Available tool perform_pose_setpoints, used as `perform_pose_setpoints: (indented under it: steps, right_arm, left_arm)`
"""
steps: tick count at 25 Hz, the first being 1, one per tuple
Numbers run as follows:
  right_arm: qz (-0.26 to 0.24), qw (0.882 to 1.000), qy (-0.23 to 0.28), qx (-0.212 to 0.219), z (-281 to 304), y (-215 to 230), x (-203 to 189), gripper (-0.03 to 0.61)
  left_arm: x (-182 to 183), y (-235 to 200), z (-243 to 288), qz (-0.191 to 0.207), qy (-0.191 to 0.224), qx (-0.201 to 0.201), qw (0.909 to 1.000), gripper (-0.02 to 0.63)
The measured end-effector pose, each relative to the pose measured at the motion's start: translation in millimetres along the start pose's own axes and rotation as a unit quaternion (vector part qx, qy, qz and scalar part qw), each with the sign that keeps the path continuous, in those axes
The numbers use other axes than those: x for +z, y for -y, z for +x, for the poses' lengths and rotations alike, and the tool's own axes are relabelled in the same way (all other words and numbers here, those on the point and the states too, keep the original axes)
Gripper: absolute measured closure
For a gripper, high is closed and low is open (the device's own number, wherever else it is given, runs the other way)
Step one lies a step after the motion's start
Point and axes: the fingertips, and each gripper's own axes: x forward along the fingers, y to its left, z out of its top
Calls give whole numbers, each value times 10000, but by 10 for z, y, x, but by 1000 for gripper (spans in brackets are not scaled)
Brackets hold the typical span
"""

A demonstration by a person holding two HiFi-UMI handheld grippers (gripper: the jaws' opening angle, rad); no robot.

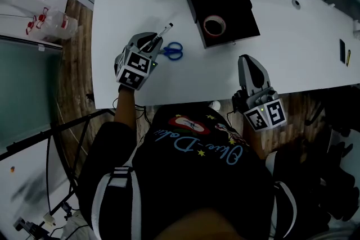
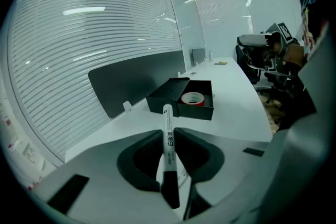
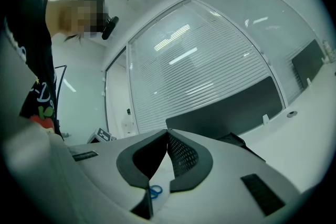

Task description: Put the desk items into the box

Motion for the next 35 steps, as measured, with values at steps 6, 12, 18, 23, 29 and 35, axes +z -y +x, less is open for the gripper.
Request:
perform_pose_setpoints:
  steps: [6, 12, 18, 23, 29, 35]
  right_arm:
    - [105, 9998, 122, 84, -72, 56, 48, 548]
    - [129, 9997, 157, 107, -231, 129, 112, 548]
    - [147, 9996, 221, 112, -471, 249, 175, 548]
    - [178, 9994, 275, 145, -662, 376, 235, 548]
    - [189, 9993, 296, 135, -936, 558, 299, 548]
    - [195, 9994, 276, 112, -1251, 797, 382, 548]
  left_arm:
    - [65, 45, -82, 86, 19, 209, 9997, 517]
    - [197, 190, -128, 209, 46, 298, 9993, 517]
    - [325, 418, -81, 329, 19, 269, 9991, 517]
    - [470, 606, -25, 443, 22, 294, 9986, 517]
    - [619, 868, 74, 513, 15, 327, 9981, 517]
    - [778, 1202, 176, 467, 25, 407, 9981, 517]
